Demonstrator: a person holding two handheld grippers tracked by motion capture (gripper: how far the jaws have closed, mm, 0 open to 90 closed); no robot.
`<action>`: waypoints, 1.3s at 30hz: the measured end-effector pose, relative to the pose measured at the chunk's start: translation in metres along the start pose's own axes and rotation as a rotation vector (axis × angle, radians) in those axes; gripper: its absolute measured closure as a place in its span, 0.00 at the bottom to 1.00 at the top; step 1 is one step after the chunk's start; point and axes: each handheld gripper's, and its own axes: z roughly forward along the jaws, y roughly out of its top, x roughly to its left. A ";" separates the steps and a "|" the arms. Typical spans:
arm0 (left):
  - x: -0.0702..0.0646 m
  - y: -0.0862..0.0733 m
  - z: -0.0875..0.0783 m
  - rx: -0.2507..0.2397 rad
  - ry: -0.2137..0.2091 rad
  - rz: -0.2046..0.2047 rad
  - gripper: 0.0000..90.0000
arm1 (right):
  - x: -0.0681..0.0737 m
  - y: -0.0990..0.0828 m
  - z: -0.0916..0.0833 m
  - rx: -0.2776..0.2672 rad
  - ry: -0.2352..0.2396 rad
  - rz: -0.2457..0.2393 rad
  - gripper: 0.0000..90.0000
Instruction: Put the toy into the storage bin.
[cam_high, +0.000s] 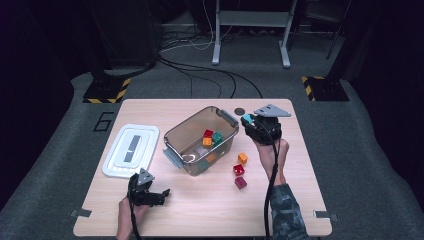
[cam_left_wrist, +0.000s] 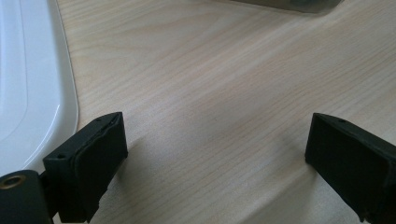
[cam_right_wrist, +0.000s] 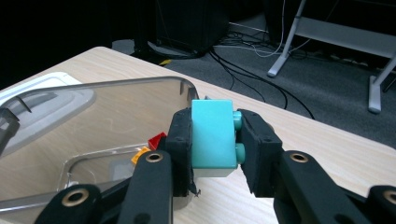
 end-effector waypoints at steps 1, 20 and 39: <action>0.000 0.000 0.000 0.000 0.000 0.000 0.06 | 0.001 0.002 0.000 -0.003 0.003 -0.002 0.74; 0.000 0.000 0.000 0.000 0.000 0.000 0.06 | 0.022 0.020 0.019 -0.019 0.041 -0.048 0.74; 0.000 0.000 0.000 0.001 0.000 0.003 0.06 | 0.039 0.021 0.055 0.018 0.091 -0.059 0.74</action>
